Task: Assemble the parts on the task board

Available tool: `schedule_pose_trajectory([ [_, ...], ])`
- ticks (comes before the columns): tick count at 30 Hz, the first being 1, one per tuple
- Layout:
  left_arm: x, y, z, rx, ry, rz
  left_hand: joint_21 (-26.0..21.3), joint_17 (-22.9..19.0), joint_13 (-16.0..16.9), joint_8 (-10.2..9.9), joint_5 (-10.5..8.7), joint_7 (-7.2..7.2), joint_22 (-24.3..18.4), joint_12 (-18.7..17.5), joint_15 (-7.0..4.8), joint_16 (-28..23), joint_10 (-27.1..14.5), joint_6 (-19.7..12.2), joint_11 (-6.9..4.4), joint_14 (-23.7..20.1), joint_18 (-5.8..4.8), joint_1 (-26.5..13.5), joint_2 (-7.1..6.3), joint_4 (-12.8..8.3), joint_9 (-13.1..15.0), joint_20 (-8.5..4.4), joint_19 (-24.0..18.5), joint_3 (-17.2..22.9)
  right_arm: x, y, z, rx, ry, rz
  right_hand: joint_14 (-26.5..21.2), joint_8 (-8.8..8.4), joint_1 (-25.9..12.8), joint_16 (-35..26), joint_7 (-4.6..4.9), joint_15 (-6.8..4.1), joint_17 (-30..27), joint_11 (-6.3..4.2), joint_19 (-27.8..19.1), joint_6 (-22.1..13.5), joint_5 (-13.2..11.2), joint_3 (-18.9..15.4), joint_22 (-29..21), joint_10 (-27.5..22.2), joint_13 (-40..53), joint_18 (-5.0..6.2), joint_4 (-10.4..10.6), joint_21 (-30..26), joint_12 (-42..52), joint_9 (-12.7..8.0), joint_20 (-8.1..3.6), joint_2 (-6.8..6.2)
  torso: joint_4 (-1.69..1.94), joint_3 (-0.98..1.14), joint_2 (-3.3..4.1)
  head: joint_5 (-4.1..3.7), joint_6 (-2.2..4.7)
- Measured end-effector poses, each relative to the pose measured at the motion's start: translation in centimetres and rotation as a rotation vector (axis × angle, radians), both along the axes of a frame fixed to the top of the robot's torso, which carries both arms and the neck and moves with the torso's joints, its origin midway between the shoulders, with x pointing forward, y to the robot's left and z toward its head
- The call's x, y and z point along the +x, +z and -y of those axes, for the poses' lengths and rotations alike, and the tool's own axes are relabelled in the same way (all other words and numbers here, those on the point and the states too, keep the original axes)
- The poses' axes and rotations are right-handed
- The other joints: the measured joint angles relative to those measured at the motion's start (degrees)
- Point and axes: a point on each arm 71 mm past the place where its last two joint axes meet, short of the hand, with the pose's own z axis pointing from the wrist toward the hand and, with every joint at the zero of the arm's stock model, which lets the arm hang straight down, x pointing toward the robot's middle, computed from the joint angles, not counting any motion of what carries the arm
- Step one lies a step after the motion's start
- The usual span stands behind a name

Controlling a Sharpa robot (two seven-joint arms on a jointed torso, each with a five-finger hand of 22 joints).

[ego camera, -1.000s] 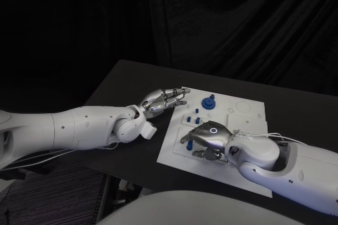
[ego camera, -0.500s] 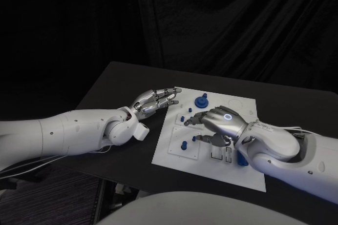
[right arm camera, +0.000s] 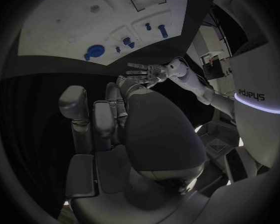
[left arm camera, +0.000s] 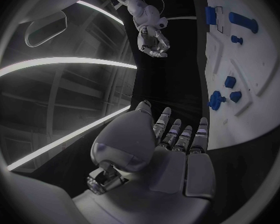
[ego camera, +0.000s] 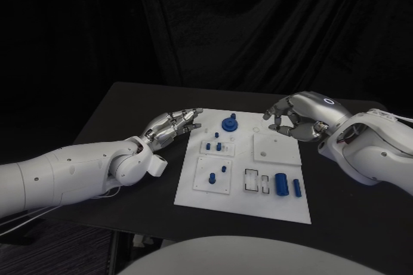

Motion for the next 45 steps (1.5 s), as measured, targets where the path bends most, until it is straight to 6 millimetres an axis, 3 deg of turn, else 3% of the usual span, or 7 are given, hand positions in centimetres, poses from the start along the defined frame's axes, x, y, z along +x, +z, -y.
schedule_pose_trajectory([
  [4, 0.0, 0.0, 0.0, 0.0, 0.0, 0.0, 0.0, -0.06, -0.07, -0.22, -15.38, 0.31, -0.44, -0.28, 0.29, -0.23, -0.29, -1.34, -0.29, -0.29, 0.0, -10.33, 0.15, -0.22, -0.16, 0.0, 0.0, -1.95, 0.3, -0.6, 2.2, 0.014, -0.094, -0.105, 0.55, 2.21, -7.12, 0.45, -1.06, -0.54, 1.07, -1.04, 0.51, 3.43, -1.0, -2.5, 0.0, 13.91, 27.62, 0.0, 2.86, 0.5, 21.57, 1.29, -0.5, 0.94, -0.12, -0.09, -0.34, -0.75, 0.01],
  [7, -0.1, 0.0, 0.0, -0.001, 0.0, 0.0, 0.0, -0.12, -0.11, -0.22, -18.89, 0.3, -0.58, -0.45, 0.29, -0.23, -0.29, -1.35, -0.29, -0.29, 0.01, -13.3, 0.14, -0.22, -0.16, -0.21, -0.21, -1.94, 0.2, -1.3, 3.3, 0.017, -0.152, -0.176, 4.41, 4.08, -14.02, 5.44, -1.49, -0.89, 9.44, -1.11, 2.61, 3.36, -1.73, -4.46, 0.0, 23.26, 45.07, 0.0, 3.26, 5.06, 31.66, 2.55, -0.94, 2.29, -0.18, -0.2, -0.54, -1.43, 0.01],
  [13, -0.4, 0.2, -0.1, -0.004, 0.0, -0.002, 0.0, -0.12, -0.11, -0.22, -17.72, 0.5, -0.73, -0.45, 0.14, -0.23, -0.29, -1.54, -0.29, -0.44, 0.01, -13.45, 0.04, -0.16, -0.16, -0.01, -0.41, -0.88, -0.7, -3.0, 4.8, -0.023, -0.27, -0.333, 5.16, 14.28, -26.91, 13.89, -4.25, -3.2, 11.92, -3.77, 8.08, 4.72, 0.43, -6.26, -0.01, 31.84, 50.62, -4.19, 3.18, 26.45, 39.41, 10.19, -3.34, 2.05, -0.4, -0.35, -0.83, -4.26, 0.01],
  [19, -0.9, 0.4, -0.4, -0.007, 0.004, -0.004, 0.0, -0.16, -0.11, -0.22, -17.24, 0.66, -0.79, -0.45, 0.08, -0.45, -0.28, -1.7, -0.29, -0.5, 0.01, -13.45, 0.04, -0.23, -0.16, -0.01, -0.41, -0.82, -1.9, -4.3, 5.4, -0.101, -0.364, -0.464, 5.2, 19.19, -33.45, 14.2, -5.21, -4.38, 11.92, -4.06, 8.15, 3.23, 1.71, -5.59, -0.01, 31.74, 50.62, -5.41, 3.63, 31.68, 39.41, 15.97, -4.45, 2.08, -0.43, -0.35, -0.84, -8.2, 0.01],
  [27, -1.6, 0.9, -0.3, -0.012, 0.007, -0.002, 0.0, -0.48, -0.23, -1.33, -14.84, -1.41, -1.52, -1.0, -1.43, -1.23, -0.84, -5.95, -0.84, -2.02, 0.0, -11.92, -0.41, -0.23, -0.8, -1.81, -1.38, -0.52, -3.3, -5.9, 5.9, -0.142, -0.438, -0.58, 5.1, 19.45, -33.93, 14.2, -4.93, -4.48, 11.92, -4.06, 8.27, 1.12, 7.04, -6.97, -0.01, 31.74, 50.62, -5.41, 3.25, 31.06, 39.41, 17.87, -4.57, 2.41, -0.52, -0.32, -0.83, -10.91, 0.02],
  [32, -1.8, 1.2, -0.6, -0.015, 0.007, -0.001, -1.57, -0.7, -0.65, -2.2, -9.37, -7.08, -7.94, -4.53, -2.11, -1.56, -2.18, -14.64, -2.23, -2.63, 0.0, -8.15, -3.54, -0.29, -1.83, -2.48, -4.13, -2.71, -4.1, -7.2, 5.9, -0.142, -0.455, -0.63, 5.1, 18.17, -31.76, 13.54, -4.89, -4.48, 11.91, -4.05, 8.27, 1.39, 8.81, -7.36, -0.01, 31.74, 50.61, -5.4, 2.86, 31.31, 39.41, 17.58, -4.57, 2.85, -0.52, -0.38, -0.84, -11.36, 0.02],
  [45, -1.8, 1.4, -0.6, -0.024, -0.007, -0.003, -2.22, -0.77, -1.02, -2.21, -9.37, -9.35, -12.64, -8.2, -2.39, -1.56, -3.31, -17.34, -4.55, -2.33, 0.01, -7.39, -2.97, -0.22, -2.04, -0.66, -5.84, -3.53, -5.2, -8.9, 5.1, -0.149, -0.468, -0.646, 5.1, 16.51, -30.35, 13.31, -4.21, -4.48, 11.9, -4.05, 8.27, 0.82, 4.26, -9.43, -0.01, 31.73, 50.6, -5.38, 3.02, 32.25, 39.41, 18.01, -4.57, 2.31, -0.96, -0.29, -0.91, -11.34, 0.02],
])
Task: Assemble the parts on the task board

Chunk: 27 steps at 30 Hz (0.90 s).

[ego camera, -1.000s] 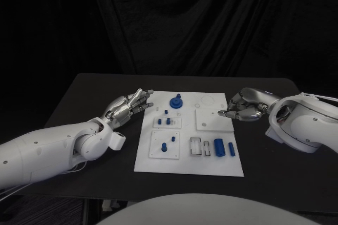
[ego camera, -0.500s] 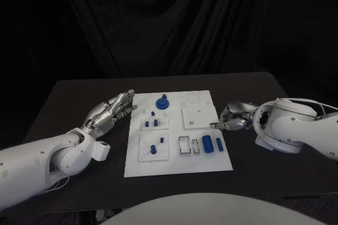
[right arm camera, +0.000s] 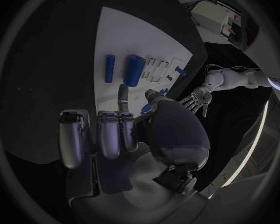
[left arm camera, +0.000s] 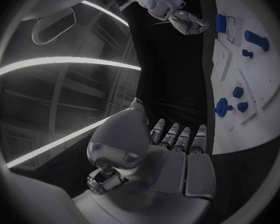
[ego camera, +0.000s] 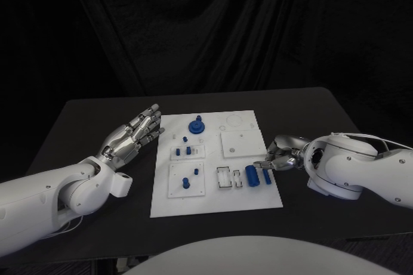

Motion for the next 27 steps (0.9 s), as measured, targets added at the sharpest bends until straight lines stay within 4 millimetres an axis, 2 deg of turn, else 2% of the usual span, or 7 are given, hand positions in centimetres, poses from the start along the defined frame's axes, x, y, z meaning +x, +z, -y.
schedule_pose_trajectory([
  [5, 0.0, 0.0, -0.1, 0.0, -0.001, 0.0, 0.0, 0.0, -0.11, 0.0, 0.93, -0.78, -0.07, -0.89, 0.55, 0.0, -0.28, -0.78, -0.02, -0.09, 0.0, 0.69, 0.69, 0.0, -0.07, 0.17, -0.18, 0.0, 0.0, -0.3, -0.4, -0.007, 0.009, 0.013, 0.0, 0.0, 0.38, 0.0, -0.01, 0.0, 0.0, 0.21, 0.0, -0.43, -3.26, -1.66, 0.0, 0.21, 0.0, 0.0, 0.24, 0.0, 0.0, 0.81, 0.0, 0.38, 0.07, 0.01, 0.0, 0.21, 0.0],
  [10, 0.1, 0.0, -0.2, 0.0, -0.001, -0.001, 0.0, 0.01, -0.11, 0.0, 2.27, -0.78, -0.15, -0.9, 0.55, 0.0, -0.63, -0.78, 1.63, -0.09, 0.0, 1.31, 1.32, 0.0, -0.07, 0.37, 0.02, 0.0, 0.0, -0.5, -0.7, -0.016, 0.018, 0.027, 0.0, 0.68, -0.04, 0.0, -0.32, 0.0, 0.0, 0.21, 0.0, -0.12, -6.41, -2.92, 0.0, 0.21, -0.01, 0.0, 0.39, 0.0, 0.0, 1.91, 0.0, 0.8, 0.18, -0.1, 0.02, 0.34, 0.0],
  [12, 0.1, -0.1, -0.2, 0.001, 0.0, -0.001, 0.0, 0.01, -0.11, 0.0, 3.14, -0.78, -0.15, -0.89, 0.62, 0.0, -0.63, -0.78, 1.63, -0.17, 0.0, 2.03, 1.51, 0.0, -0.07, 0.37, 0.02, 0.0, 0.0, -0.6, -0.8, -0.018, 0.021, 0.03, 0.0, 1.02, -0.75, 0.0, -0.32, 0.0, 0.0, 0.21, 0.0, -0.12, -8.31, -3.6, 0.0, 0.21, 0.0, 0.0, 0.42, 0.0, 0.0, 2.35, 0.0, 1.45, 0.24, -0.13, 0.03, 0.2, 0.0],
  [15, 0.2, -0.1, -0.2, 0.001, -0.002, -0.001, 0.0, 0.01, -0.1, 0.0, 3.5, -0.78, -0.15, -0.89, 0.95, 0.0, -0.63, -0.78, 1.63, -0.09, 0.0, 2.27, 1.52, 0.0, -0.07, 0.37, 0.02, 0.0, 0.0, -0.9, -1.0, -0.021, 0.025, 0.03, 0.0, 1.06, -1.66, 0.0, -0.32, 0.0, 0.0, 0.21, 0.0, -0.11, -9.93, -4.11, 0.0, 0.21, -0.01, 0.0, 0.59, 0.0, 0.0, 2.73, 0.0, 1.28, 0.24, -0.13, 0.03, 0.01, 0.0],
  [18, 0.2, -0.1, -0.2, -0.001, -0.004, -0.002, 0.0, 0.02, -0.1, 0.0, 3.51, -0.65, -0.15, -0.89, 0.95, 0.0, -0.63, -0.65, 1.63, -0.09, -0.01, 2.56, 1.81, 0.0, -0.07, 0.37, 0.02, 0.0, -0.1, -1.2, -1.1, -0.025, 0.031, 0.028, 0.0, 1.06, -1.8, 0.0, -0.32, 0.0, 0.0, 0.21, 0.0, -0.11, -10.15, -4.2, 0.0, 0.21, -0.01, 0.01, 0.54, 0.0, 0.0, 2.77, 0.0, 1.14, 0.23, -0.13, 0.02, -0.18, 0.0],
  [24, 0.2, -0.1, -0.3, -0.002, -0.006, -0.003, 0.0, 0.03, -0.06, 0.0, 4.0, 2.09, -0.14, -0.55, 0.95, 0.0, -0.15, 1.67, 2.11, -0.09, -0.01, 2.87, 2.12, 0.0, 0.18, 0.58, 0.23, 0.0, 0.0, -1.6, -1.2, -0.039, 0.039, 0.032, 0.0, 1.34, -2.17, 0.0, -0.63, 0.0, -0.01, 0.21, 0.0, 0.2, -10.15, -4.19, 0.0, 0.21, -0.01, 0.0, 0.54, 0.0, 0.0, 2.9, 0.0, 1.22, 0.27, -0.13, 0.0, -0.39, 0.0],
  [27, 0.3, -0.1, -0.3, -0.003, -0.007, -0.004, 0.0, 0.04, -0.04, 0.0, 4.0, 2.31, -0.14, -0.45, 0.95, 0.0, -0.15, 1.89, 2.11, -0.09, -0.01, 3.09, 2.34, 0.0, 0.22, 0.57, 0.23, 0.01, 0.1, -1.7, -1.3, -0.049, 0.044, 0.036, 0.0, 1.34, -2.24, 0.0, -0.63, 0.0, -0.01, 0.21, 0.0, 0.2, -10.15, -4.19, 0.0, 0.21, -0.01, 0.01, 0.54, 0.0, 0.0, 3.03, 0.0, 1.29, 0.31, -0.14, -0.01, -0.26, 0.0],
])
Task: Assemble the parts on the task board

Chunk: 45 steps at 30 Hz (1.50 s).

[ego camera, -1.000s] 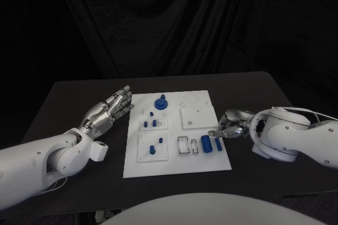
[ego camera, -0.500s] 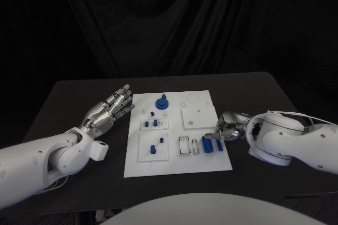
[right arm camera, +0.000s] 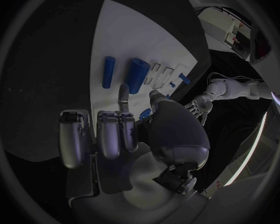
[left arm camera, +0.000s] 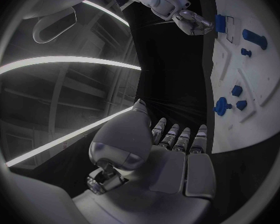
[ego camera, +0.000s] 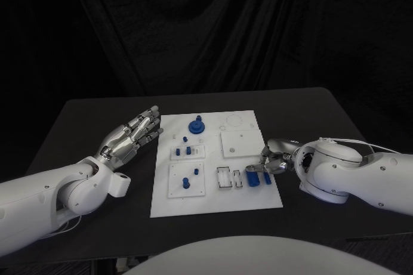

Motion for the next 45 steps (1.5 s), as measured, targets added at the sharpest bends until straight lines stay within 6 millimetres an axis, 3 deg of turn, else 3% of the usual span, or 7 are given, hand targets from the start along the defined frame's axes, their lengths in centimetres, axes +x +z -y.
schedule_pose_trajectory([
  [13, 0.1, 0.0, 0.2, -0.006, -0.01, -0.003, 0.0, 0.01, 0.05, 0.0, 1.51, 0.61, 0.11, 0.41, 0.41, 0.0, 0.33, 0.61, 0.73, 0.0, 0.01, 0.74, 0.0, -0.08, -0.01, 0.19, -0.2, 0.41, 0.1, -0.8, -0.7, -0.03, 0.031, 0.0, 0.2, 0.52, -0.3, 0.0, -0.6, -0.2, -0.01, -0.21, 0.0, 1.04, 0.58, 0.0, 0.0, -0.21, 0.0, 0.0, 0.0, 0.0, 0.0, 0.45, 0.0, 0.31, 0.03, -0.05, -0.12, 0.4, 0.0],
  [29, 0.1, -0.1, 0.2, -0.011, -0.019, -0.005, 0.0, -0.03, 0.1, 0.0, 3.16, 0.82, 0.18, 0.77, 1.24, 0.0, 0.51, 0.81, 1.33, 0.0, 0.0, 2.65, 0.0, -0.37, 0.03, 0.4, 0.01, 1.03, -0.1, -2.6, -1.2, -0.061, 0.06, -0.047, 0.0, 0.49, 0.64, 0.0, -0.5, -0.4, -0.01, -0.42, 0.0, 0.93, 4.08, -0.26, 0.02, 0.0, -0.01, 0.01, -0.26, -0.35, 0.0, 0.9, -0.41, 0.56, -0.04, 0.03, -0.06, 0.76, 0.0],
  [35, 0.1, -0.1, 0.2, -0.012, -0.021, -0.006, 0.0, -0.04, 0.1, 0.0, 4.35, 1.23, 0.24, 0.97, 1.24, 0.0, 0.5, 0.82, 1.74, 0.0, 0.0, 3.86, -0.07, -0.54, 0.03, 0.4, 0.01, 1.51, 0.2, -2.7, -1.5, -0.076, 0.077, -0.062, 0.0, -0.22, 3.0, -0.27, -0.03, -0.4, -0.01, -0.42, 0.0, 0.57, 11.17, -0.03, 0.04, 0.0, -0.01, 0.01, -0.59, -0.78, 0.0, 1.27, -0.41, 0.34, -0.06, 0.04, -0.03, 0.91, 0.0],
  [39, 0.2, -0.1, 0.2, -0.012, -0.022, -0.006, 0.0, -0.04, 0.1, 0.0, 5.07, 1.23, 0.24, 0.99, 1.57, 0.0, 0.5, 0.82, 1.74, -0.08, 0.0, 4.61, -0.21, -0.63, 0.03, 0.4, 0.01, 1.6, 0.2, -2.7, -1.7, -0.07, 0.078, -0.072, 0.0, -0.65, 5.47, -0.27, 0.13, -0.39, -0.01, -0.41, 0.0, 0.26, 19.47, 0.67, 0.04, -0.01, -0.01, 0.01, -1.61, -1.13, 0.0, 1.32, -0.41, -0.06, -0.06, 0.05, -0.02, 1.07, 0.0],
  [42, 0.2, -0.1, 0.2, -0.013, -0.023, -0.006, 0.0, -0.03, 0.1, 0.0, 5.51, 1.23, 0.24, 1.0, 1.64, 0.0, 0.5, 0.82, 1.74, 0.0, 0.01, 4.7, -0.12, -0.79, 0.03, 0.6, 0.21, 1.76, 0.2, -2.7, -1.7, -0.054, 0.069, -0.083, 0.08, -0.71, 7.48, -0.27, 0.21, -0.28, -0.01, -0.4, 0.0, 0.18, 28.49, 0.67, 0.04, -0.02, -0.01, 0.01, -1.62, -1.13, 0.0, 1.82, -0.41, -1.1, -0.07, 0.06, -0.02, 1.33, 0.0],
  [45, 0.2, -0.1, 0.2, -0.013, -0.023, -0.006, 0.0, -0.03, 0.09, 0.0, 5.77, 1.36, 0.24, 0.99, 1.64, 0.0, 0.5, 0.69, 1.74, 0.0, 0.01, 5.23, -0.2, -1.03, 0.02, 0.6, 0.21, 2.0, 0.2, -2.8, -1.5, -0.03, 0.05, -0.093, -0.04, -0.19, 8.43, -0.27, 0.22, -0.43, -0.01, -0.61, 0.0, 0.18, 34.15, 0.75, 0.04, -0.23, -0.01, 0.01, -1.53, -1.13, -0.01, 2.27, -0.41, -2.05, -0.07, 0.06, -0.02, 1.47, 0.0],
])
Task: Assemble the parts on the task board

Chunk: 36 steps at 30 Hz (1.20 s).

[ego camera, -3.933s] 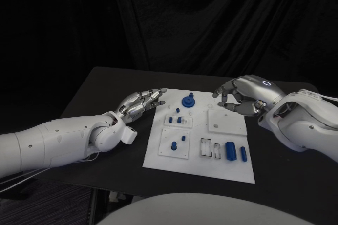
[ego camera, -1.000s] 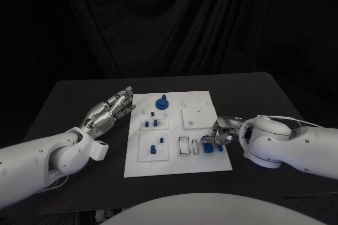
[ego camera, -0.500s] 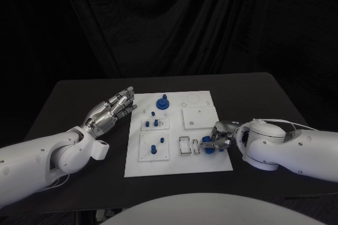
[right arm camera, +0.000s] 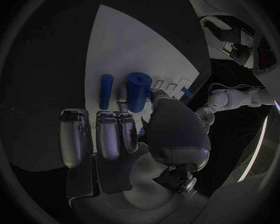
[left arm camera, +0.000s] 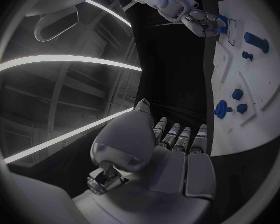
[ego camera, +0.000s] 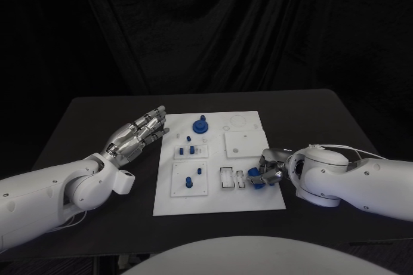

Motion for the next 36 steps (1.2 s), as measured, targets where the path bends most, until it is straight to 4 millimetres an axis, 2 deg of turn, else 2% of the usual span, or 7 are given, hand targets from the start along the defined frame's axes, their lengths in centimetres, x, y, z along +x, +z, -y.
schedule_pose_trajectory([
  [6, 0.0, 0.0, 0.0, -0.001, -0.002, -0.001, 0.0, 0.01, 0.0, 0.0, 0.33, 0.07, 0.05, 0.0, 0.0, 0.0, -0.21, -0.07, 0.2, 0.0, 0.0, 0.5, 0.05, -0.15, 0.0, 0.0, 0.0, 0.15, -0.5, -0.1, 0.5, 0.073, -0.061, -0.022, 0.13, 1.71, 0.98, 0.0, -0.36, -0.49, 0.0, -0.56, 0.0, 0.1, 6.64, 0.64, 0.0, 0.15, 0.0, 0.0, 0.64, 0.0, 0.0, 1.31, -0.41, -0.98, -0.03, 0.02, -0.01, 0.23, 0.0],
  [10, 0.0, 0.0, -0.1, -0.001, -0.001, -0.001, 0.0, 0.02, 0.0, 0.0, 0.66, 0.07, 0.05, -0.01, 0.0, 0.0, -0.21, -0.07, 0.2, 0.0, 0.0, 0.5, 0.05, -0.15, 0.0, 0.0, 0.0, 0.15, -1.2, 0.3, 0.4, 0.158, -0.111, -0.044, 0.14, 3.09, 1.04, 0.0, -0.75, -0.5, 0.0, -0.66, 0.0, -0.27, 7.63, 1.04, -0.01, 0.24, 0.0, 0.0, 1.04, 0.0, 0.0, 1.35, -0.41, -1.04, -0.03, 0.02, -0.04, 0.43, 0.0],
  [15, 0.0, 0.0, -0.1, -0.001, -0.001, -0.001, 0.0, 0.03, -0.01, 0.0, 0.66, 0.07, 0.05, -0.05, 0.0, 0.0, -0.21, -0.07, 0.2, 0.0, 0.0, 0.5, 0.05, -0.31, -0.01, 0.0, 0.0, 0.31, -1.0, 2.1, -0.3, 0.265, -0.159, -0.04, 0.13, 3.55, 1.02, 0.01, -0.76, -0.51, 0.0, -0.73, -0.18, -0.28, 7.58, 1.39, -0.01, 0.31, 0.0, 0.0, 1.39, 0.0, 0.0, 1.36, -0.59, -1.02, -0.05, 0.04, -0.05, 0.81, 0.0],
  [21, 0.0, 0.0, 0.0, -0.002, -0.003, -0.001, 0.0, 0.04, 0.05, 0.0, 0.95, 0.07, 0.11, -0.05, 0.0, 0.0, -0.21, -0.08, 0.2, 0.0, 0.0, 0.5, 0.05, -0.31, -0.01, 0.0, 0.0, 0.31, -1.0, 2.7, -1.3, 0.343, -0.189, -0.068, -0.07, 4.19, 0.21, -0.02, -0.87, -0.71, 0.0, -0.73, -0.21, -0.39, 4.15, 1.83, -0.01, 0.31, 0.0, 0.0, 1.84, 0.0, 0.0, 1.42, -0.62, -0.21, -0.05, 0.04, -0.09, 1.02, 0.0],
  [24, 0.0, 0.0, 0.1, -0.003, -0.005, -0.001, 0.0, 0.04, 0.05, 0.0, 0.95, 0.07, 0.11, -0.05, -0.01, 0.0, -0.21, -0.07, 0.2, 0.0, 0.0, 0.8, 0.22, -0.31, -0.01, 0.0, 0.0, 0.31, -0.9, 2.6, -1.9, 0.362, -0.19, -0.084, -0.07, 4.19, -0.26, -0.18, -0.96, -0.71, 0.0, -0.73, -0.21, -0.5, 2.39, 2.08, -0.01, 0.31, 0.0, 0.0, 2.09, 0.0, 0.0, 3.87, -0.62, 0.26, 0.01, 0.04, -0.06, 1.21, 0.0],
  [27, 0.0, 0.0, 0.1, -0.003, -0.005, -0.001, 0.0, 0.04, 0.05, 0.0, 1.17, 0.07, 0.11, -0.05, -0.01, 0.0, -0.21, -0.08, 0.2, 0.0, 0.0, 0.99, 0.07, -0.31, -0.01, 0.0, 0.0, 0.31, -0.7, 2.4, -2.3, 0.37, -0.193, -0.095, -0.07, 4.19, -0.34, -0.18, -0.94, -0.71, 0.0, -0.73, -0.21, -0.52, 1.05, 2.14, -0.02, 0.31, 0.0, 0.0, 2.14, 0.0, 0.0, 3.93, -0.62, 0.34, 0.02, 0.04, -0.05, 1.44, 0.0],
  [36, 0.2, -0.1, 0.3, -0.005, -0.01, -0.002, 0.0, 0.05, 0.04, 0.0, 1.42, 0.07, 0.1, -0.05, -0.01, 0.0, -0.21, -0.07, 0.2, 0.0, 0.0, 0.99, 0.07, -0.47, -0.01, 0.0, 0.0, 0.47, -0.2, 1.9, -3.0, 0.374, -0.195, -0.121, 0.04, 4.19, -1.8, -0.39, -1.03, -0.59, 0.0, -0.72, -0.21, -2.65, -7.77, 2.63, -0.02, 0.31, 0.0, 0.0, 2.62, -0.27, 0.0, 4.28, -0.62, 1.76, 0.07, -0.05, -0.03, 2.0, 0.0],
])
